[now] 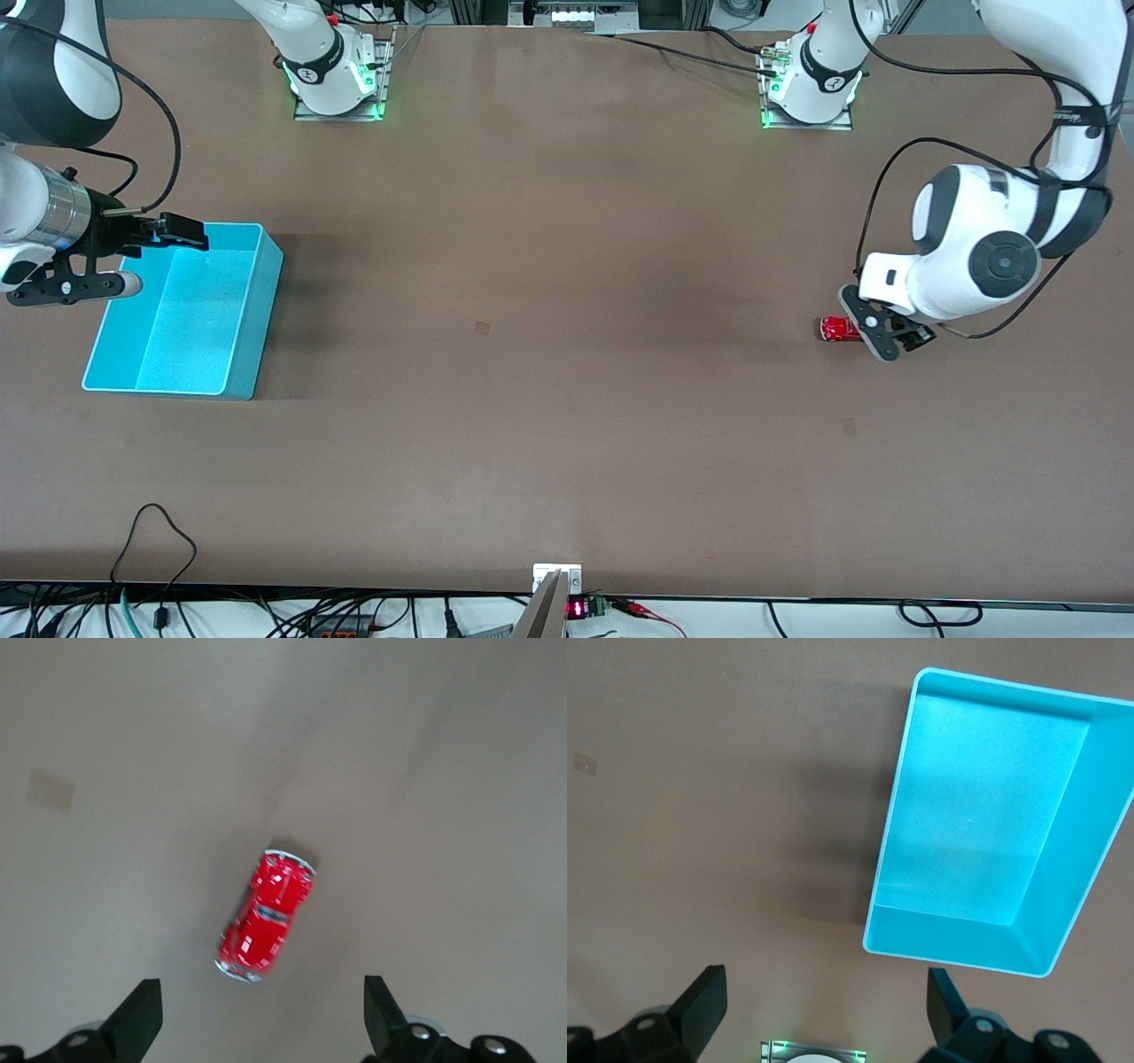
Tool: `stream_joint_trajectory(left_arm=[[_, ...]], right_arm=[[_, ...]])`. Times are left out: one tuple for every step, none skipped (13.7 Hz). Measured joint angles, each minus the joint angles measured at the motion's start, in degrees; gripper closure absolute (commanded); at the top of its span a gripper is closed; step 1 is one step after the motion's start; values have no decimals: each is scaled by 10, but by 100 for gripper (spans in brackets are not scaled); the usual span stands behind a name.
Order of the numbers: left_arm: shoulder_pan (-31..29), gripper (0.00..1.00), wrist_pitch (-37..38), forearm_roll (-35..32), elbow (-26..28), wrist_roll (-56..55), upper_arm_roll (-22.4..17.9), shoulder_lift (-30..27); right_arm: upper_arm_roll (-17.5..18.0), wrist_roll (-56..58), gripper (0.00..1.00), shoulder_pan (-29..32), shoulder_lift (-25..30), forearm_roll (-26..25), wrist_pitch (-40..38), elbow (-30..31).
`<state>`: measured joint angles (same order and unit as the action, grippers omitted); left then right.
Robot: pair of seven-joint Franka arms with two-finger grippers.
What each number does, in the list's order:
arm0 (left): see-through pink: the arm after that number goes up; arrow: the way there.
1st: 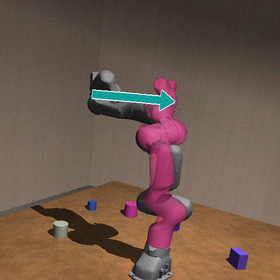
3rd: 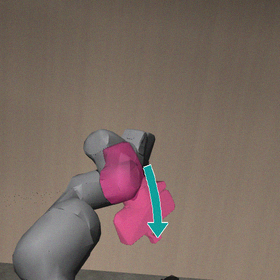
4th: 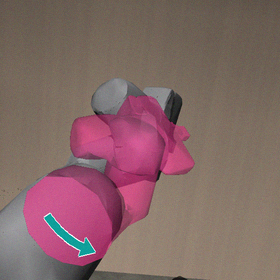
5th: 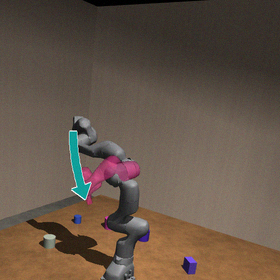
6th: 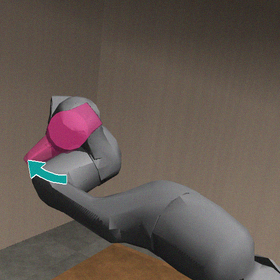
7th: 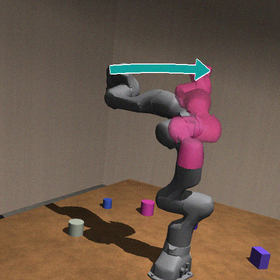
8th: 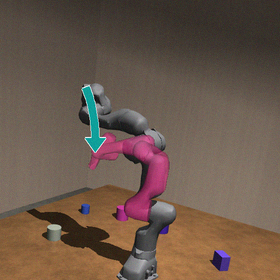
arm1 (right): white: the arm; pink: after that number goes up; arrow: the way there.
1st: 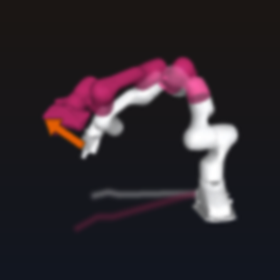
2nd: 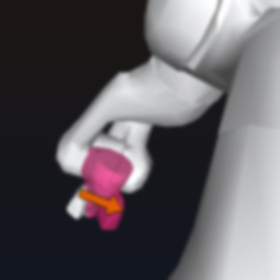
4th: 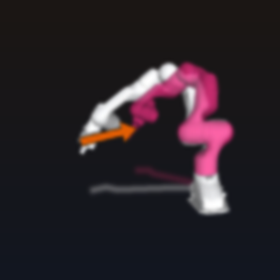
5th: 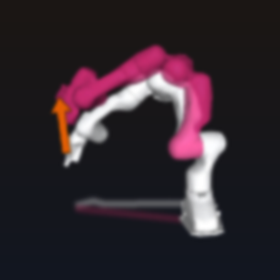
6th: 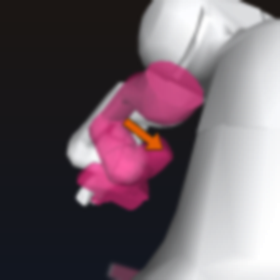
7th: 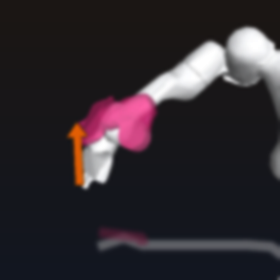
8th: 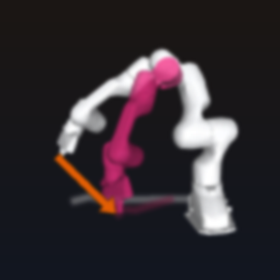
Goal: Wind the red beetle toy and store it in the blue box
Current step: 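Lower the left gripper and grasp the red car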
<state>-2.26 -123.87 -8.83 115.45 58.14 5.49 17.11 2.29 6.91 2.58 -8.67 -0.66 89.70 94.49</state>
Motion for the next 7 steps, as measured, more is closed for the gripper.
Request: stream_joint_trajectory(left_arm=[[-3,0,-29,-1,16,31,-1,0],[-9,0,-50,-1,31,56,-1,0],[-15,0,-67,-2,43,81,-1,0],[-22,0,-82,-2,56,102,-1,1],[-27,0,-97,-2,69,115,-2,3],[-33,0,-114,-2,82,124,-2,5],[-36,0,-133,-2,93,136,-2,7]], right_arm=[[0,0,0,0,0,0,-1,0],[0,0,0,1,0,0,-1,0],[0,0,0,1,0,0,-1,0],[0,0,0,2,0,0,-1,0],[0,0,0,2,0,0,-1,0],[0,1,0,2,0,0,-1,0],[0,5,0,2,0,0,-1,0]])
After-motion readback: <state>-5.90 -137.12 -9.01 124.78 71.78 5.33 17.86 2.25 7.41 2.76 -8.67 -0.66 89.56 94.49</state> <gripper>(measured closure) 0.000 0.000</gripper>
